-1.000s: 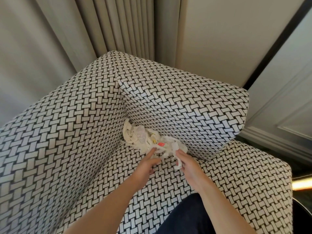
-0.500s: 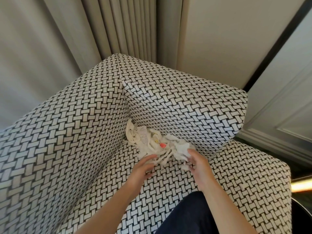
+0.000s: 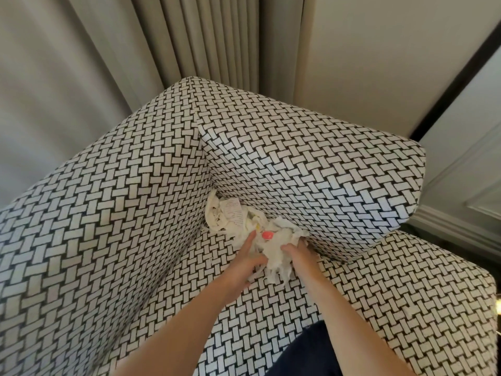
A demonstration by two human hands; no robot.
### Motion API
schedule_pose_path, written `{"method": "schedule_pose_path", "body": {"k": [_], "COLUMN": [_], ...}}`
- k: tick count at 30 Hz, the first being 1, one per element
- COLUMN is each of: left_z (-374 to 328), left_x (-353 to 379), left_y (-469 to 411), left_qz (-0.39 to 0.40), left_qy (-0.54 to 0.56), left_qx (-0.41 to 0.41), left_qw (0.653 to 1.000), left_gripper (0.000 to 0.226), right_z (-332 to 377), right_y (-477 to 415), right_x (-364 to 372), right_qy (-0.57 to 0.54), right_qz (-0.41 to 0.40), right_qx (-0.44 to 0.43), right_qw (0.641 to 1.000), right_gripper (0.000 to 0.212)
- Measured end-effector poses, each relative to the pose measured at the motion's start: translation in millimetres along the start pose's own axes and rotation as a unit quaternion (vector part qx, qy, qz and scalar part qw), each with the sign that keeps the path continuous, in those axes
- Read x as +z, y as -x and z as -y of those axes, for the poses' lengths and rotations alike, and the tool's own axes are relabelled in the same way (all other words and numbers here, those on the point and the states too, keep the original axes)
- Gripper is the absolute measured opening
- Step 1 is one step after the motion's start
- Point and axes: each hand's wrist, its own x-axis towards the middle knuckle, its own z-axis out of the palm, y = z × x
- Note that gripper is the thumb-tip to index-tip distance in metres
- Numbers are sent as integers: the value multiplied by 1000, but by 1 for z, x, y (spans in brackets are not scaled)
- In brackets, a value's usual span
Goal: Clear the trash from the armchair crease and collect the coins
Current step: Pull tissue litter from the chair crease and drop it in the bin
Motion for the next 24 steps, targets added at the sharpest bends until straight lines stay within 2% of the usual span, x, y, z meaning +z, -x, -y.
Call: {"method": "schedule_pose_path", "body": {"k": [2,4,7,10,12,15,17,20,24], "left_z": [2,4,8,6,6,7,8,15,25], "left_x": [-1,-4,-5,-3,-4,-9,-12,-14,-12], "left_y": [-1,-3,-7,-7,-9,-8,-5,1,14], "left_qz": [9,11,-6,-22,-14,2,1,-16,-53], "left_qy": [8,26,51,77,111,202,232,213,117], "left_qx": [5,7,11,8,18,48,66,78,95], "left_qw": [1000,1000,999,997,994,978,971,974,987], "left_gripper": [86,84,55,42,49,71,77,78,76], "right_z": [2,1,2,4,7,9,9,7,4], "right_y": [-2,-3,3,9,12,19,24,34,49], "right_x": [1,-3,-7,-4,1,7,8,3,-7], "right_qy": [29,11,-27,-52,-50,-28,-21,1,18], "right_qz": [4,25,69,120,137,145,142,125,84], "right_qx": [-4,-9,-23,-53,-72,-104,-117,-127,-148], "right_qw": [1000,1000,997,990,987,983,983,984,985], "right_gripper": [43,42,40,46,50,59,60,52,31]}}
